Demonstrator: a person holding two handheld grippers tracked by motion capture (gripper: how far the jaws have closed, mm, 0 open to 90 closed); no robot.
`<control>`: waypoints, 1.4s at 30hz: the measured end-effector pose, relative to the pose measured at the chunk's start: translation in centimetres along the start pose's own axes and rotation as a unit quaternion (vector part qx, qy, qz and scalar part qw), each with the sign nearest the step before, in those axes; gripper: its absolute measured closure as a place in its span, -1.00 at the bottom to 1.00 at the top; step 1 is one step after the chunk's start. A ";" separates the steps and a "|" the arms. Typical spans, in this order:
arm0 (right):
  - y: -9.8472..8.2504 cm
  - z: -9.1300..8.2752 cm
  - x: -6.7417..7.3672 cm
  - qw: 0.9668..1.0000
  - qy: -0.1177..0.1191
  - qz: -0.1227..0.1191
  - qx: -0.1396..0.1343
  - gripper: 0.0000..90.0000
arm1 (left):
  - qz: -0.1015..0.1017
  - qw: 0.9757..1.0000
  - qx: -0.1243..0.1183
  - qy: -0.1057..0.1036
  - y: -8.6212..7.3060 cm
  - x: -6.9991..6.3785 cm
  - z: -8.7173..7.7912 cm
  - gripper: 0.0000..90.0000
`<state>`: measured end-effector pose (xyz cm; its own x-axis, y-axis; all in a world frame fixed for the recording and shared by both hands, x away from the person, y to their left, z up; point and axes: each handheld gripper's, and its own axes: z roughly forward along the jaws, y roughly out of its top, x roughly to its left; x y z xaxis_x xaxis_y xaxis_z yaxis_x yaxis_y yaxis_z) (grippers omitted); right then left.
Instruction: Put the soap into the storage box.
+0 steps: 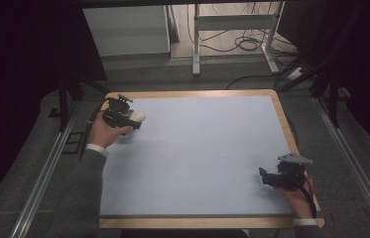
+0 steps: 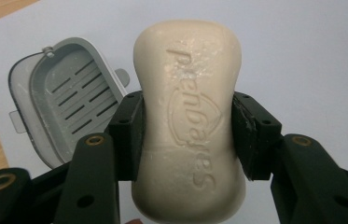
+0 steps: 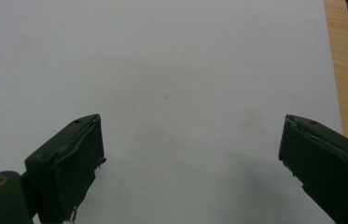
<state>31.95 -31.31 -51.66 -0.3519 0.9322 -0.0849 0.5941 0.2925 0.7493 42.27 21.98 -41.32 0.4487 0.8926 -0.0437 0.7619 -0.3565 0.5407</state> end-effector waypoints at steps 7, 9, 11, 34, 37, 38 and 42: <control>0.0 0.0 0.0 1.000 0.000 0.001 -0.001 -0.86 | -0.006 1.000 0.001 0.006 0.2 0.6 0.3 0.10; 0.0 0.0 0.0 1.000 0.000 0.000 0.000 -0.86 | -0.010 1.000 -0.001 0.010 0.3 0.8 0.4 0.10; 0.0 0.0 0.0 1.000 -0.001 0.000 0.000 -0.86 | -0.012 1.000 0.000 0.011 0.3 1.0 0.5 0.10; -0.1 0.1 -0.2 1.000 -0.003 -0.001 0.003 -0.86 | -0.057 0.998 0.018 0.031 0.6 3.8 3.2 0.10; -0.2 0.1 -0.2 1.000 -0.003 0.000 0.003 -0.86 | -0.060 0.997 0.018 0.037 0.6 3.8 3.6 0.10; -0.2 0.1 -0.2 1.000 -0.003 0.001 0.003 -0.86 | -0.059 0.997 0.020 0.037 0.6 3.9 3.7 0.10; -0.2 0.1 -0.3 1.000 -0.003 0.000 0.004 -0.86 | -0.068 0.997 0.015 0.042 0.5 4.1 4.0 0.10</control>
<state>32.04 -31.59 -51.88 -0.3467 0.9338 -0.0885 0.5997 0.2932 0.7446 46.35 24.34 -44.55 0.2998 0.9530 -0.0443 0.8278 -0.2368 0.5087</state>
